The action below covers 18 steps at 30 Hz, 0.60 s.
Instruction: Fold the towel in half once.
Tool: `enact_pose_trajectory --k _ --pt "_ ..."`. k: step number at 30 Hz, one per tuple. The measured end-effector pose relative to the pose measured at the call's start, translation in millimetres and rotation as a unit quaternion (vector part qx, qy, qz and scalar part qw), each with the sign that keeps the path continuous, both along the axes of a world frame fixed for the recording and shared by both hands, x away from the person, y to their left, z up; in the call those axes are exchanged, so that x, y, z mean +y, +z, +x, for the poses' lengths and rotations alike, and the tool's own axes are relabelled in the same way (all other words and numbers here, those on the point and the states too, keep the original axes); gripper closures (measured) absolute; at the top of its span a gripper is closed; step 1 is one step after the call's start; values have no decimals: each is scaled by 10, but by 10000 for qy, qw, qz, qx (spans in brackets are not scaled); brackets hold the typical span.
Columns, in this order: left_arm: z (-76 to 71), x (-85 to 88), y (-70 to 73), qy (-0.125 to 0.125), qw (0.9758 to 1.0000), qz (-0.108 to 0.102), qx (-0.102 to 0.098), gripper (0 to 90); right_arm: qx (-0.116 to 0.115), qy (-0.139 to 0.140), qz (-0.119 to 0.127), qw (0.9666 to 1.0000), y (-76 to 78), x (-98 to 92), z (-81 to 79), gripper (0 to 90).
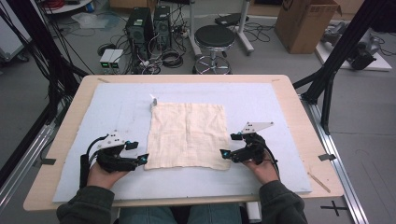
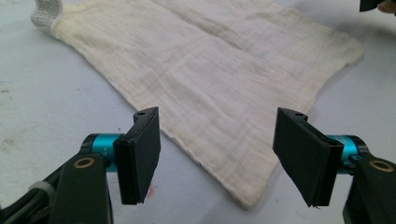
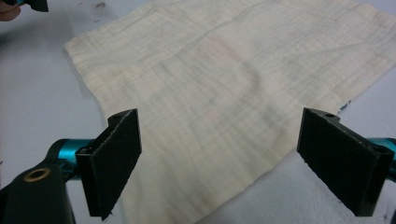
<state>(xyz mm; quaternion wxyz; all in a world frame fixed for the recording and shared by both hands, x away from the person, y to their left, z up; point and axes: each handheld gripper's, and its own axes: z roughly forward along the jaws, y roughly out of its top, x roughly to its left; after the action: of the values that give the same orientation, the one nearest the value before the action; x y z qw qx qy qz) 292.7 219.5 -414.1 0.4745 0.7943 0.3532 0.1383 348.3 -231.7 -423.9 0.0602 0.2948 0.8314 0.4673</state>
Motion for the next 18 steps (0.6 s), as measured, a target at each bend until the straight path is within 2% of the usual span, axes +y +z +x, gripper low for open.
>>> enact_pose_trajectory --k 2,6,8,10,13,16,18 --pt "34 11 33 -23 10000 46 38 346 113 9 -48 9999 23 -8 32 132" --pt "127 29 105 6 10000 -34 68 367 71 16 -108 9999 102 -14 100 133" --pt "195 31 123 32 9999 5 146 372 62 -8 -92 9999 156 -19 151 136" --pt "278 24 136 53 9999 18 163 372 47 -31 -98 9999 212 -16 225 137" --pt "367 27 143 95 9998 -88 175 372 56 -52 -86 9999 258 -22 338 138" --pt "460 20 155 122 9997 -58 186 372 104 -111 -76 9999 281 -29 458 153" --pt "519 16 174 139 9998 -48 162 372 57 -172 -156 9997 286 -25 523 159"
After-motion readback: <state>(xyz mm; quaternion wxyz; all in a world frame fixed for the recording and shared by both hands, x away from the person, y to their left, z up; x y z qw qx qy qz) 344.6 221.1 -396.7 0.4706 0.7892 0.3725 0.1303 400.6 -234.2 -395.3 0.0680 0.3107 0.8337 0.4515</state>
